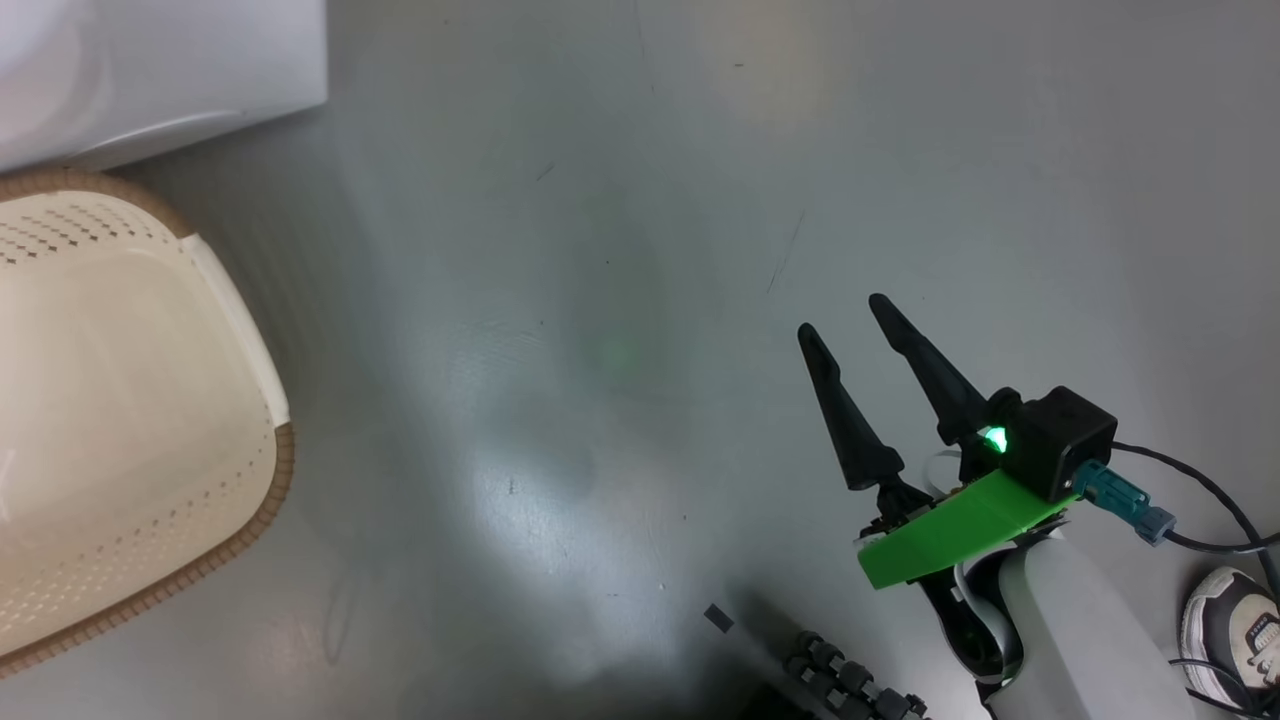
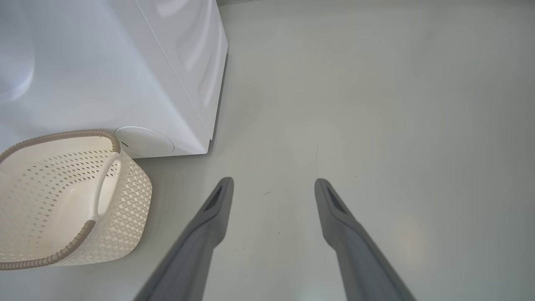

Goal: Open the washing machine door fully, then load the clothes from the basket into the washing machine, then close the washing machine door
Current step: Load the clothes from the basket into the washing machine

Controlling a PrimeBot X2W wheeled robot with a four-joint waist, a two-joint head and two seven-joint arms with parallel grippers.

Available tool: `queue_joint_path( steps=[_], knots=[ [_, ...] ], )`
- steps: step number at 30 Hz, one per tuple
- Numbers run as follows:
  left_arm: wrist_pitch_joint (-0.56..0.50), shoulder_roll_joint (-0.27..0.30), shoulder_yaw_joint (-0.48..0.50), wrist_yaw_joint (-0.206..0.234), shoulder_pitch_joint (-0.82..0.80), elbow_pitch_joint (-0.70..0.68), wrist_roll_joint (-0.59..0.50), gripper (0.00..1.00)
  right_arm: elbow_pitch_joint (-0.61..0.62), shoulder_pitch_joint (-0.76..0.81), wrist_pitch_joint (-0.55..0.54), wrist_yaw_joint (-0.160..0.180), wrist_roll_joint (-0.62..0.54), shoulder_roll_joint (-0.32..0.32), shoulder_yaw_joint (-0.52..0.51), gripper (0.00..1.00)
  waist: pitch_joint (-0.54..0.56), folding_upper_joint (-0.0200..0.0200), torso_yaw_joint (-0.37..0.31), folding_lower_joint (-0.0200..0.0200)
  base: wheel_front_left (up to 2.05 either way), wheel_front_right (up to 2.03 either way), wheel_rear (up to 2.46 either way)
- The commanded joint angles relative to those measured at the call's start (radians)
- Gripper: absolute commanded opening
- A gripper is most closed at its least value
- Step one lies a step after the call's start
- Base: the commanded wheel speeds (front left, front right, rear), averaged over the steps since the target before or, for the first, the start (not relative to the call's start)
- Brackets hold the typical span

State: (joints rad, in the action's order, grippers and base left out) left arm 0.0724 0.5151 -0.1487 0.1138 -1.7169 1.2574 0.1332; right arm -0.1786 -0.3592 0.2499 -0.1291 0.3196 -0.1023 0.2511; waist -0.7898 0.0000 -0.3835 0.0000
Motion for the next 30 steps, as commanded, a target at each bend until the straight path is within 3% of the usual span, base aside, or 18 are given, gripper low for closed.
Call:
queue_joint_path(
  steps=[1, 16, 30],
  knots=[
    [0.011, 0.039, -0.007, 0.007, -0.017, -0.019, -0.007, 1.0, 0.016, 0.018, 0.012, -0.002, 0.011, -0.005, 0.019, 1.0, 0.001, 0.0, 0.0, 0.0, 0.0, 0.0, 0.0],
    [0.045, 0.028, -0.027, -0.02, 0.021, 0.013, 0.016, 1.0, 0.003, 0.021, 0.012, -0.002, 0.002, -0.01, 0.008, 1.0, 0.058, 0.0, 0.018, 0.0, 0.0, 0.0, 0.0],
    [0.065, -0.031, -0.046, -0.084, 0.15, 0.027, 0.052, 1.0, 0.005, 0.036, 0.012, -0.002, -0.014, -0.039, -0.003, 1.0, 0.167, 0.0, 0.115, 0.0, 0.0, 0.0, 0.0]
  ],
)
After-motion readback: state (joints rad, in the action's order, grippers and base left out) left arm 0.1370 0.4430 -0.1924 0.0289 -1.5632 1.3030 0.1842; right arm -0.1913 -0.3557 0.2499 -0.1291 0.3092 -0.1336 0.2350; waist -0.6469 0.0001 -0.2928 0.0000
